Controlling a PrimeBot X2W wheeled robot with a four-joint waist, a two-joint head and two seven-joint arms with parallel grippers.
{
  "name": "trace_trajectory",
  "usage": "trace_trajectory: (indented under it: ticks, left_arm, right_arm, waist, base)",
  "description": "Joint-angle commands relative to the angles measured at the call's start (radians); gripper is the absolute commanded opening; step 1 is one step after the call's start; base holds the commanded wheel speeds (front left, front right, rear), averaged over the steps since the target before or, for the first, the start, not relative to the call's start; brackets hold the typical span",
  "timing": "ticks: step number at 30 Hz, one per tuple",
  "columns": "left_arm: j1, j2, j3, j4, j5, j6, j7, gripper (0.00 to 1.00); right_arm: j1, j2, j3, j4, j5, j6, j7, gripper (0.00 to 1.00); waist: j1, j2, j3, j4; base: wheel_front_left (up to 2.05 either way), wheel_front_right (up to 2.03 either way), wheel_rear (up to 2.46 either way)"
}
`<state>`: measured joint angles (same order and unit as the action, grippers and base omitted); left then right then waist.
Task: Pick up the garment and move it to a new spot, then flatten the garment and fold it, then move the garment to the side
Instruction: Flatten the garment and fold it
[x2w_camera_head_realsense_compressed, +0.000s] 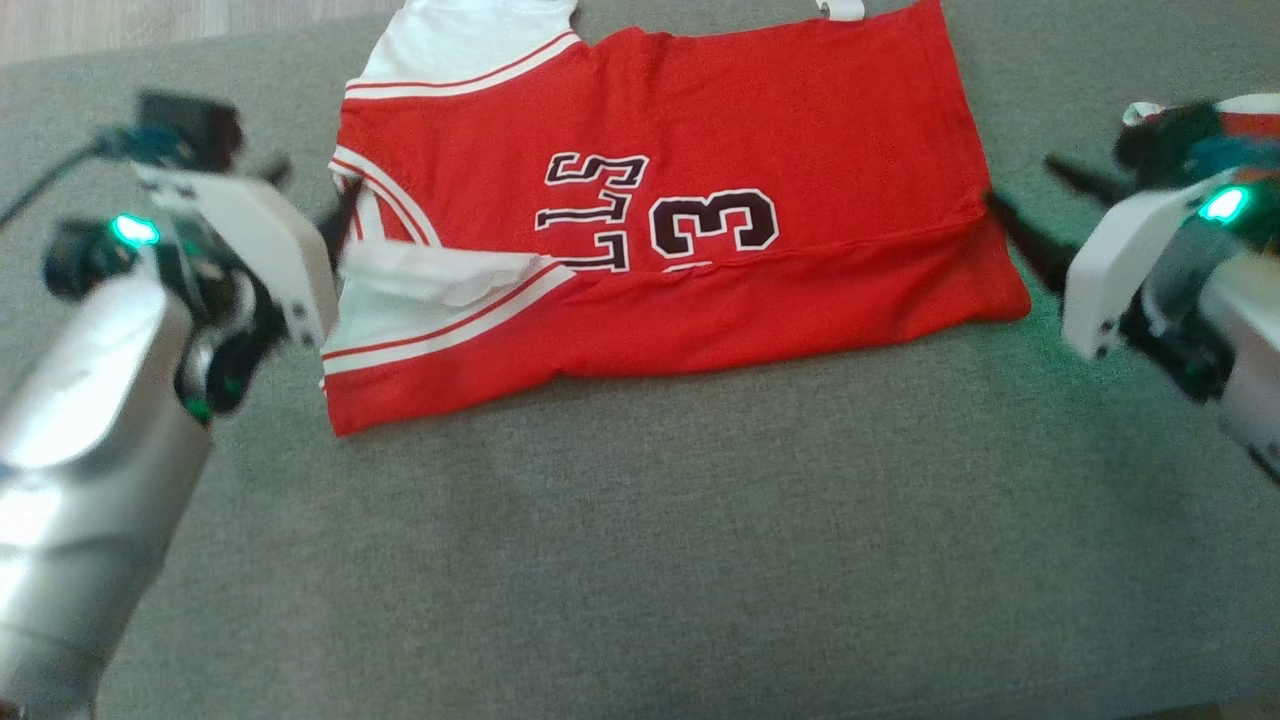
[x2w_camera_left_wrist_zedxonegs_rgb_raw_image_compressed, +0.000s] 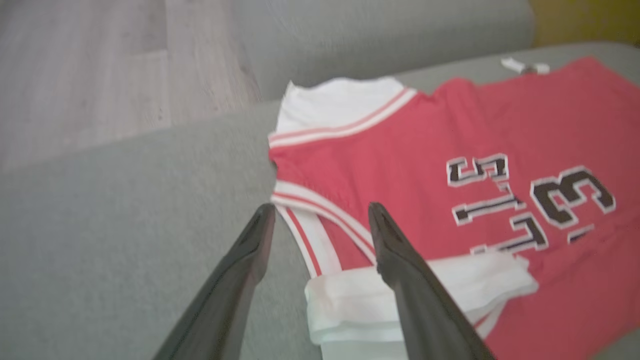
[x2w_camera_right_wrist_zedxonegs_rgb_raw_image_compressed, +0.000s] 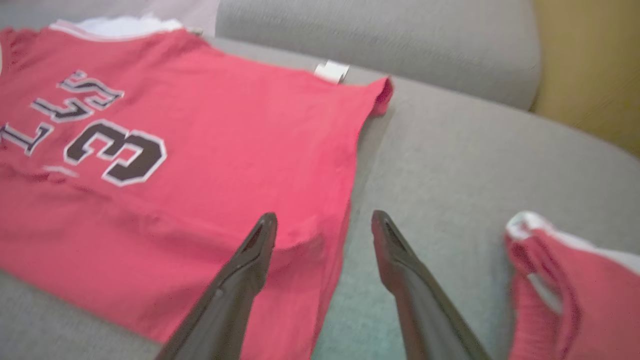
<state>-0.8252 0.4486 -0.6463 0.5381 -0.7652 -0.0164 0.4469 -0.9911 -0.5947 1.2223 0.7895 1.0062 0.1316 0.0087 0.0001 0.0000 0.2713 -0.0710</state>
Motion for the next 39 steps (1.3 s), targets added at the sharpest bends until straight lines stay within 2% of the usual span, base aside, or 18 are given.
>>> trace_trajectory:
  ticks: [1,5,9,11,14,17,18,21,25,29,32,39]
  left_arm:
    - [-0.092,0.032,0.063,-0.020,0.019,0.013,-0.050,1.00]
    - [-0.123,0.000,0.105,-0.007,0.052,0.040,-0.251,1.00]
    - [-0.113,-0.012,0.112,-0.042,0.120,0.050,-0.475,1.00]
    - [-0.086,-0.023,0.122,-0.066,0.131,0.067,-0.558,1.00]
    - [-0.032,-0.034,0.134,-0.110,0.141,0.093,-0.644,1.00]
    - [0.038,-0.039,0.148,-0.170,0.147,0.122,-0.682,1.00]
    - [0.038,-0.039,0.148,-0.170,0.147,0.122,-0.682,1.00]
    - [0.130,-0.040,0.166,-0.232,0.147,0.155,-0.698,1.00]
    - [0.268,-0.062,0.193,-0.309,0.170,0.222,-0.707,1.00]
    - [0.435,-0.117,0.225,-0.381,0.199,0.269,-0.708,1.00]
    - [0.543,-0.155,0.245,-0.387,0.226,0.276,-0.708,1.00]
    - [0.657,-0.231,0.308,-0.367,0.277,0.235,-0.708,1.00]
  right_arm:
    - [-0.025,-0.010,-0.022,0.009,-0.012,-0.001,-0.047,1.00]
    - [-0.035,0.023,-0.092,0.078,-0.011,-0.001,-0.201,1.00]
    - [-0.041,0.057,-0.194,0.116,-0.021,-0.001,-0.265,1.00]
    - [-0.049,0.066,-0.292,0.099,-0.051,-0.001,-0.269,1.00]
    - [-0.009,0.078,-0.506,0.030,-0.142,-0.001,-0.270,1.00]
    - [0.093,0.124,-0.716,-0.073,-0.278,-0.001,-0.270,1.00]
    - [0.093,0.124,-0.716,-0.073,-0.278,-0.001,-0.270,1.00]
    - [0.230,0.201,-0.909,-0.195,-0.423,-0.001,-0.270,1.00]
    - [0.422,0.317,-1.085,-0.361,-0.635,-0.001,-0.270,1.00]
    - [0.588,0.446,-1.168,-0.463,-0.785,-0.001,-0.270,1.00]
    - [0.690,0.505,-1.189,-0.515,-0.852,-0.001,-0.270,1.00]
    - [0.845,0.543,-1.198,-0.589,-0.907,-0.001,-0.270,1.00]
  waist:
    - [-0.0001,0.0000,-0.002,0.001]
    - [-0.0001,0.0000,-0.020,0.003]
    - [-0.0001,0.0000,-0.052,0.002]
    - [-0.0001,0.0000,-0.070,0.001]
    - [-0.0001,0.0000,-0.100,0.000]
    - [-0.0001,0.0000,-0.130,-0.006]
    - [-0.0001,0.0000,-0.130,-0.006]
    - [-0.0001,0.0000,-0.159,-0.008]
    - [-0.0001,0.0000,-0.195,-0.008]
    - [-0.0001,0.0000,-0.225,-0.016]
    - [-0.0001,0.0000,-0.241,-0.021]
    - [-0.0001,0.0000,-0.242,-0.023]
  base:
    - [0.00,0.00,0.00]
    - [0.00,0.00,0.00]
    - [0.00,0.00,0.00]
    - [0.00,0.00,0.00]
    - [0.00,0.00,0.00]
    - [0.00,0.00,0.00]
    - [0.00,0.00,0.00]
    - [0.00,0.00,0.00]
    - [0.00,0.00,0.00]
    - [0.00,0.00,0.00]
    - [0.00,0.00,0.00]
    - [0.00,0.00,0.00]
